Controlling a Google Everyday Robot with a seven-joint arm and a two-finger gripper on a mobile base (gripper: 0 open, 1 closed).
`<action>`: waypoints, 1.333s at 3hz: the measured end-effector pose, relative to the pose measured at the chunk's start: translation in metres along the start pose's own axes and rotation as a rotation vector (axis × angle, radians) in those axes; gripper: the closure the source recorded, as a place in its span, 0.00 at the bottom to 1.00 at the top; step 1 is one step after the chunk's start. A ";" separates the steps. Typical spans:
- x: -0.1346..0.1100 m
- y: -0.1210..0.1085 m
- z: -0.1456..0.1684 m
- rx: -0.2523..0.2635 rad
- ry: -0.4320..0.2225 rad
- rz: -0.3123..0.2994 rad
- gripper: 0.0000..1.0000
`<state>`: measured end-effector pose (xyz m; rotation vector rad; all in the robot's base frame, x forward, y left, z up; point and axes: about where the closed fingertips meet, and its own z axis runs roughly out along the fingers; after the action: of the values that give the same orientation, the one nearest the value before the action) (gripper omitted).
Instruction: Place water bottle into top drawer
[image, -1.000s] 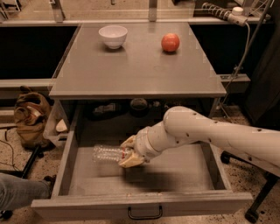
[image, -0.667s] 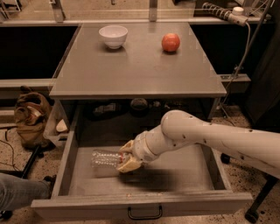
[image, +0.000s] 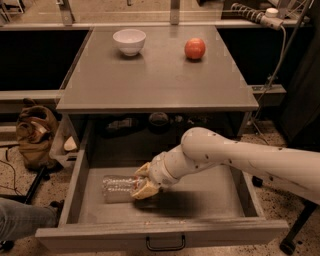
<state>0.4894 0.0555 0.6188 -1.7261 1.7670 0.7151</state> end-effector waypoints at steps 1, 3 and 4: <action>0.000 0.000 0.000 0.000 0.000 0.000 0.58; 0.000 0.000 0.000 0.000 0.000 0.000 0.12; 0.000 0.000 0.000 0.000 0.000 0.000 0.00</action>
Offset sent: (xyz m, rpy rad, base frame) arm 0.0000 0.0000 0.0000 0.0000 0.0000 0.0000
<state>0.4893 0.0557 0.6188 -1.7264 1.7668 0.7153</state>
